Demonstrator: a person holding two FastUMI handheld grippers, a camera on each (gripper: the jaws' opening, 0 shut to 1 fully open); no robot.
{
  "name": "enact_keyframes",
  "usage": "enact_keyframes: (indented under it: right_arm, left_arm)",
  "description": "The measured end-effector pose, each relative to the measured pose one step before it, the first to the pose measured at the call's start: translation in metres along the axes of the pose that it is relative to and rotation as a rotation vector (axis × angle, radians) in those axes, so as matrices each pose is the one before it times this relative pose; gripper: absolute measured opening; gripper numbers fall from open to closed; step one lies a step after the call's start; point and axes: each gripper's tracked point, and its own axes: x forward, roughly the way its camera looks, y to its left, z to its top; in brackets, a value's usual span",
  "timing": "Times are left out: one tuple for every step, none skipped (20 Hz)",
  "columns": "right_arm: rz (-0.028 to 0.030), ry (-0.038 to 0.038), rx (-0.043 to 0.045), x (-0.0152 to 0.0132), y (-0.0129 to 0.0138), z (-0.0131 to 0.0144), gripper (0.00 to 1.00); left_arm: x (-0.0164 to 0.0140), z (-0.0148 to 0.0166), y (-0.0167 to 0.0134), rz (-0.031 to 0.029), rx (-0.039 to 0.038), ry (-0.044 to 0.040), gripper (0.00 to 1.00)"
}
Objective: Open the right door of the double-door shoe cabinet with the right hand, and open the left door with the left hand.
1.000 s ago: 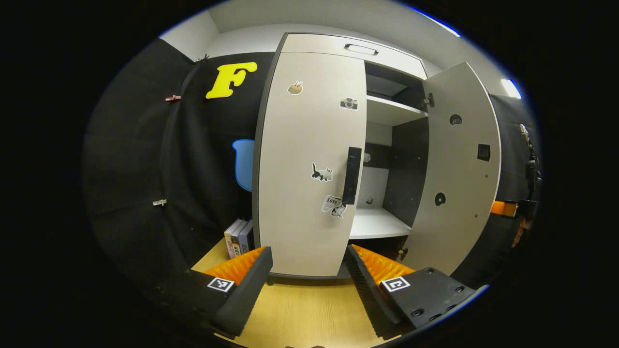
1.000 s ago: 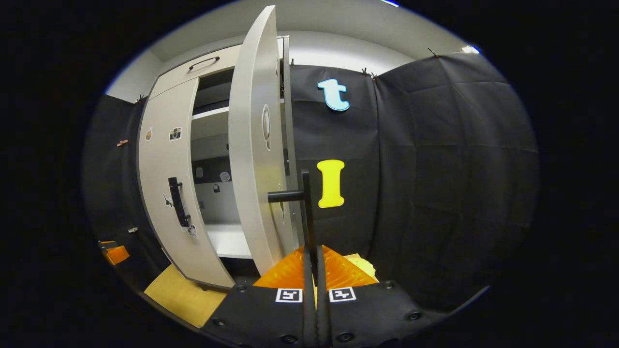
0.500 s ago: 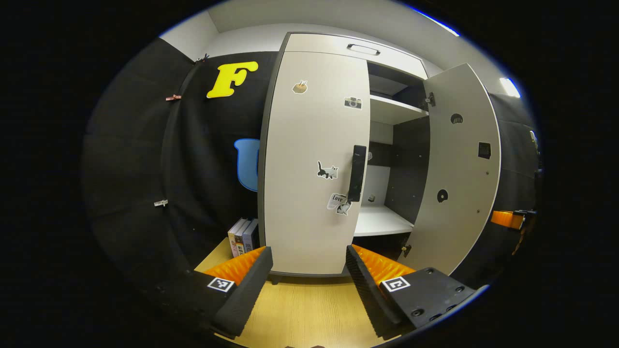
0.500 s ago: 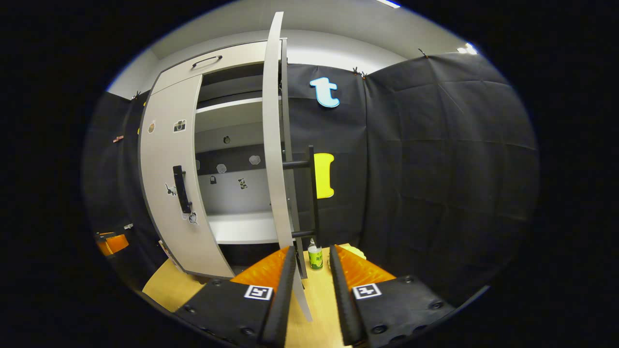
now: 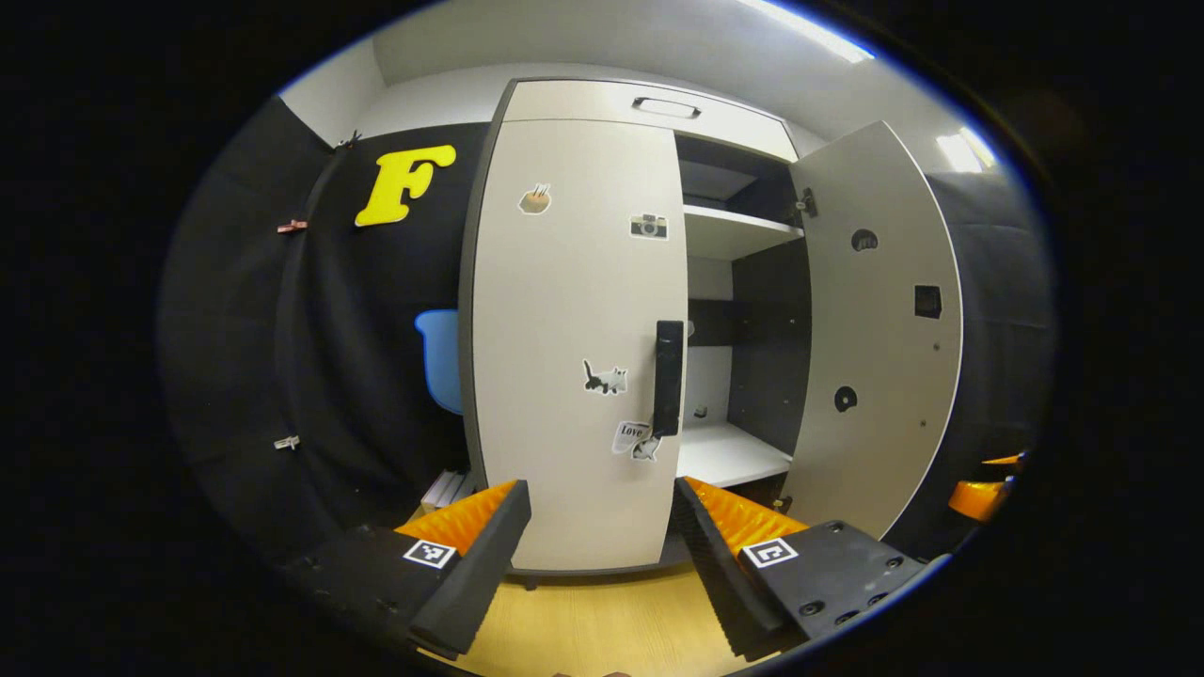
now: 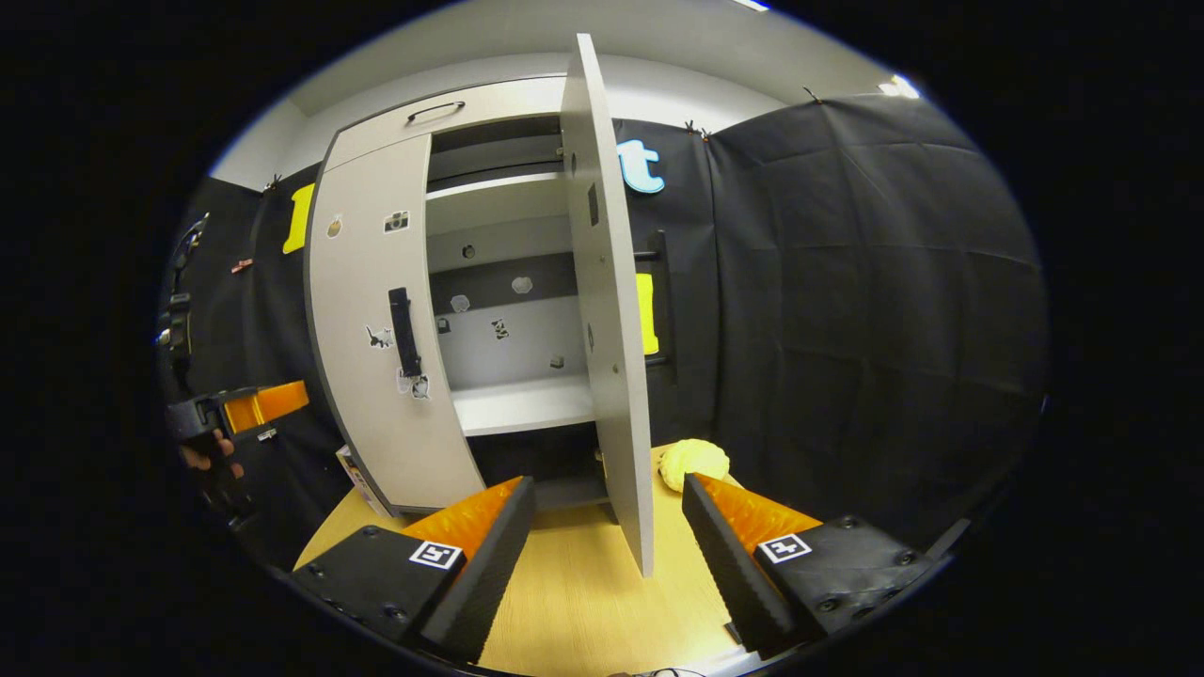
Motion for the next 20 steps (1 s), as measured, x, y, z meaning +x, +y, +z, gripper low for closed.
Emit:
enact_keyframes:
  right_arm:
    - [0.00380, -0.00862, 0.00846, -0.00242, 0.00497, 0.00232, 0.98]
    - [0.01027, -0.01120, 0.01256, -0.00132, 0.00572, 0.00260, 0.98]
    - [0.00892, -0.01314, 0.00668, -0.00123, 0.00461, 0.00266, 0.98]
    - [0.00504, -0.00925, -0.00147, -0.00026, 0.00301, 0.00194, 0.98]
    - [0.00180, -0.00746, -0.00445, 0.00038, 0.00184, 0.00065, 0.98]
    - [0.01106, -0.00421, -0.00351, 0.00045, 0.00396, 0.00032, 0.98]
    - [0.01371, -0.00057, -0.00358, 0.00126, 0.00371, -0.00064, 0.98]
    - [0.01224, 0.00462, -0.00138, 0.00212, 0.00235, -0.00097, 0.98]
    - [0.01442, 0.00824, 0.00096, 0.00273, 0.00264, -0.00144, 0.98]
    - [0.01458, 0.00700, -0.00166, 0.00288, 0.00226, -0.00202, 0.98]
    - [0.01311, 0.00526, -0.00244, 0.00381, 0.00177, -0.00156, 0.98]
    - [0.01320, 0.00555, -0.00292, 0.00306, 0.00168, -0.00212, 0.98]
    - [0.01534, 0.00380, -0.00081, 0.00276, 0.00180, -0.00175, 0.98]
    - [0.01898, 0.00624, 0.00162, 0.00265, 0.00332, -0.00218, 0.98]
    - [0.01971, 0.00358, 0.00278, 0.00350, 0.00390, -0.00171, 0.98]
    - [0.02206, 0.00529, 0.00120, 0.00275, 0.00457, -0.00217, 0.98]
    - [0.02256, 0.00357, -0.00072, 0.00265, 0.00493, -0.00249, 0.98]
    - [0.02592, 0.00462, -0.00131, 0.00221, 0.00581, -0.00207, 0.98]
    - [0.02719, 0.00249, -0.00372, 0.00284, 0.00606, -0.00194, 0.98]
    - [0.02368, -0.00005, -0.00864, 0.00233, 0.00484, -0.00089, 0.98]
  left_arm:
    - [0.00671, 0.00436, -0.00335, -0.01041, -0.00075, -0.00889, 0.95]
    - [0.00597, 0.00415, -0.00461, -0.00955, -0.00125, -0.00523, 0.95]
    - [0.00607, 0.00313, -0.00404, -0.01081, 0.00020, -0.00487, 0.95]
    - [0.00874, 0.00380, -0.00302, -0.00868, 0.00271, -0.00842, 0.95]
    - [0.00744, 0.00341, -0.00066, 0.00331, 0.00581, -0.00468, 0.95]
    - [0.00815, 0.00334, -0.00235, 0.00110, 0.00533, -0.00490, 0.95]
    - [0.00818, 0.00356, -0.00277, -0.00110, 0.00319, -0.00418, 0.95]
    - [0.00935, 0.00240, -0.00254, -0.00085, 0.00042, -0.00253, 0.95]
    - [0.00855, 0.00291, -0.00384, -0.00468, -0.00357, -0.00411, 0.95]
    - [0.00864, 0.00201, -0.00481, -0.00535, -0.00967, -0.00126, 0.95]
    - [0.00873, 0.00138, -0.00504, -0.00662, -0.01050, 0.00026, 0.95]
    - [0.00989, 0.00191, -0.00301, -0.00258, -0.00632, 0.00056, 0.95]
    - [0.00862, 0.00119, -0.00263, 0.00130, -0.00145, 0.00207, 0.94]
    - [0.00825, 0.00098, -0.00294, 0.00212, 0.00005, 0.00273, 0.92]
    - [0.00823, 0.00033, -0.00201, 0.00380, -0.00015, 0.00410, 0.95]
    - [0.00881, -0.00049, -0.00104, 0.00545, -0.00042, 0.00339, 0.95]
    - [0.00831, -0.00085, -0.00017, 0.00854, 0.00375, 0.00489, 0.95]
    - [0.00799, -0.00208, 0.00176, 0.01402, 0.00687, 0.00924, 0.95]
    - [0.00641, -0.00144, 0.00099, 0.01264, 0.00693, 0.00555, 0.95]
    - [0.00743, -0.00089, 0.00111, 0.00970, 0.00508, 0.00479, 0.95]
